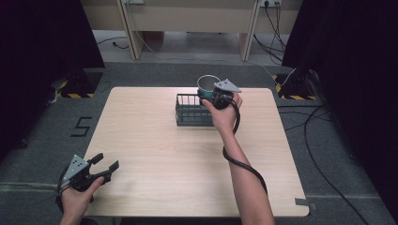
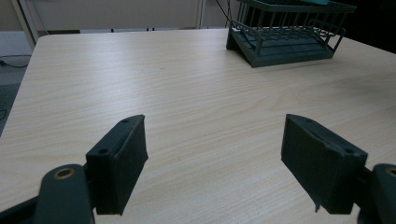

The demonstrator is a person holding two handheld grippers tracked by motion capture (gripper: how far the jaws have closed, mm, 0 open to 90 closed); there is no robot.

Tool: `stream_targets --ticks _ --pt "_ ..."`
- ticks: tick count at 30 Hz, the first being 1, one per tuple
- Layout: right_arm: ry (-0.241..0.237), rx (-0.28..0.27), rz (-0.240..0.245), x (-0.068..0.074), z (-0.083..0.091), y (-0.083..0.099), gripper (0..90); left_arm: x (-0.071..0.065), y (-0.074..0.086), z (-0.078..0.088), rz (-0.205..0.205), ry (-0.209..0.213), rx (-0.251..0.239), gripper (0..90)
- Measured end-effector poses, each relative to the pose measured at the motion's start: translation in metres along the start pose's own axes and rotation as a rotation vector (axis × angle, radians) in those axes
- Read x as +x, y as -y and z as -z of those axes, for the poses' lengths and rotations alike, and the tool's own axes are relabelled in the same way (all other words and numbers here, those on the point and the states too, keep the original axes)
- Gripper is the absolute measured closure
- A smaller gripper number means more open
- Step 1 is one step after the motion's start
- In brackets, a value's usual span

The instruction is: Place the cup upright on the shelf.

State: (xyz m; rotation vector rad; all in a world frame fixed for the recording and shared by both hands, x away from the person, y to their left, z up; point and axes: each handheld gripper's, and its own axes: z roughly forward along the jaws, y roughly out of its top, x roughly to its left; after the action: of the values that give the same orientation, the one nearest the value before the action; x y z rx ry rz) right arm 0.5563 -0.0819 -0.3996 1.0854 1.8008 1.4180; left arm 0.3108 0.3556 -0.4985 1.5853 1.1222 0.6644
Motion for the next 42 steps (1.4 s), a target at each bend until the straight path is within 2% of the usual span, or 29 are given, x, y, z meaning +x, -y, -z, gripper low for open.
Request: stream_targets --ticks 22,42 --pt "0.02 0.054 -0.008 0.001 -0.022 0.011 16.2 0.0 0.0 0.0 0.006 0.002 -0.001 21.9" --pt "0.04 0.098 0.003 0.005 -0.028 0.026 16.1 0.001 0.0 0.0 0.008 0.002 -0.001 21.8"
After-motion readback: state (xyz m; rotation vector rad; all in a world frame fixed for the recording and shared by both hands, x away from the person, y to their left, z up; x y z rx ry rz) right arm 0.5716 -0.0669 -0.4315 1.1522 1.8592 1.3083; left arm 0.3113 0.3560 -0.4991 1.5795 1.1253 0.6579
